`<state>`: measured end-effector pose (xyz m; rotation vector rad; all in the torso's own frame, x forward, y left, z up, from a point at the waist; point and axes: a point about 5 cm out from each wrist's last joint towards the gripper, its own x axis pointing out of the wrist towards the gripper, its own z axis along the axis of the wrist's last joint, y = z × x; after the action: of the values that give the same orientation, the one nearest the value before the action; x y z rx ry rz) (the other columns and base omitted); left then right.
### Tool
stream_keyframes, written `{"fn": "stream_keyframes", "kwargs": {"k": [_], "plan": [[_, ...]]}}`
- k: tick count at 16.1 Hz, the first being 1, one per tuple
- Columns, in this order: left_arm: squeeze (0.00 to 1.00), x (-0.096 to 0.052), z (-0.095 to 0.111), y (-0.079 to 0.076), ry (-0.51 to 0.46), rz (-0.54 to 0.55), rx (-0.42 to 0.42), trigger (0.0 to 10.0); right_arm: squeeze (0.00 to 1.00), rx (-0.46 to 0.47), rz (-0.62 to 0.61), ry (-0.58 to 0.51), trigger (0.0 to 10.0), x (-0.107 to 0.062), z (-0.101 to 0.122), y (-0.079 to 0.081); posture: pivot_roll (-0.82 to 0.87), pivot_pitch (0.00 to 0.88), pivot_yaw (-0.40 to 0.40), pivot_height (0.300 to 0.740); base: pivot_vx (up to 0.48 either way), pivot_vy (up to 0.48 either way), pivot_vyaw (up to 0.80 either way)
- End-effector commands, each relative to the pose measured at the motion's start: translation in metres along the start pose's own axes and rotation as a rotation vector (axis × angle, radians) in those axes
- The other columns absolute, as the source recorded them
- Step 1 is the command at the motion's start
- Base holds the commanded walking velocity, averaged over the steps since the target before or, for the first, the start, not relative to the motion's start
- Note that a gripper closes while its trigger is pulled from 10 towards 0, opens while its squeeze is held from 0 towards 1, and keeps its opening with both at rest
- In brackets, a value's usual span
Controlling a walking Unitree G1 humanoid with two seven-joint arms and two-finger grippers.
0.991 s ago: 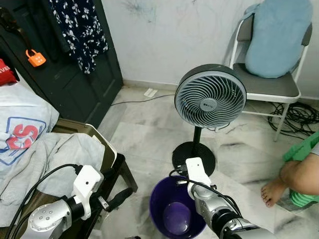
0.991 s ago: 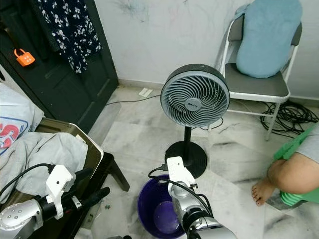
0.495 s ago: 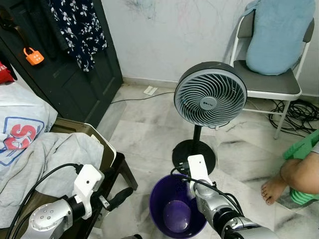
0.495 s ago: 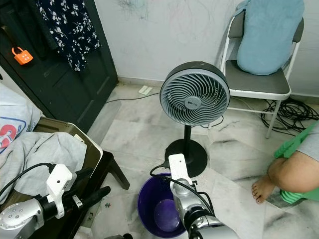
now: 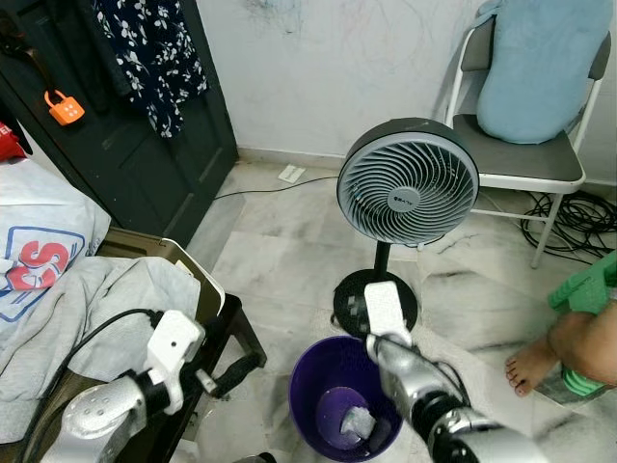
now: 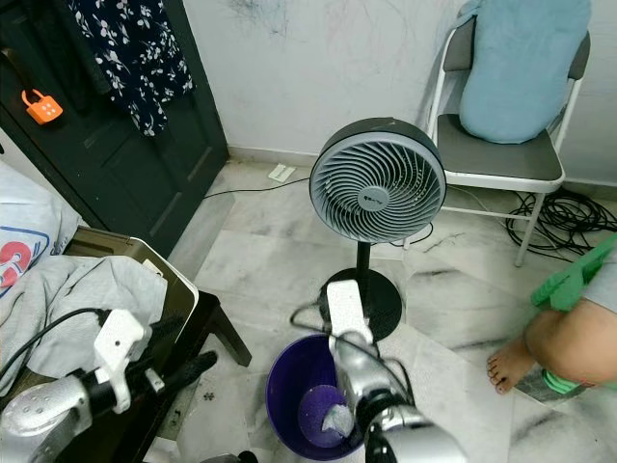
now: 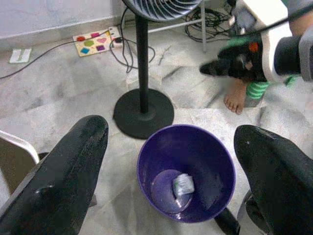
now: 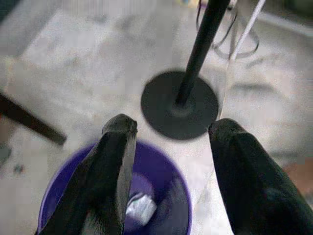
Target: Clean up the room
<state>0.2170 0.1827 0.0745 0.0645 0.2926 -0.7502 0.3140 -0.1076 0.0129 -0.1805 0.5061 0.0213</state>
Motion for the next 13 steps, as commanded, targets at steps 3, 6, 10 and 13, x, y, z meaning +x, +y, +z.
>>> {"fn": "stream_keyframes", "kwargs": {"k": [3,6,10,13], "plan": [[0.00,0.021,0.011,-0.007,-0.064,-0.047,-0.021,10.0,1.00,0.041,0.004,-0.192,10.0,0.003,0.042,-0.011,-0.05,0.036,0.069,0.740,0.000,0.000,0.00],[0.00,0.032,0.020,-0.006,-0.108,-0.032,-0.010,10.0,1.00,0.025,-0.015,-0.280,10.0,0.002,0.060,-0.022,-0.09,0.000,0.070,0.740,0.000,0.000,0.00],[0.00,0.056,0.038,0.020,-0.198,0.168,-0.056,10.0,1.00,0.053,-0.018,-0.422,10.0,-0.010,0.085,-0.039,-0.15,0.000,0.067,0.740,0.000,0.000,0.00],[0.00,0.057,0.056,0.051,-0.320,0.395,-0.163,10.0,1.00,0.057,-0.004,-0.489,10.0,-0.022,0.093,-0.050,-0.17,0.000,0.062,0.740,0.000,0.000,0.00]]}}
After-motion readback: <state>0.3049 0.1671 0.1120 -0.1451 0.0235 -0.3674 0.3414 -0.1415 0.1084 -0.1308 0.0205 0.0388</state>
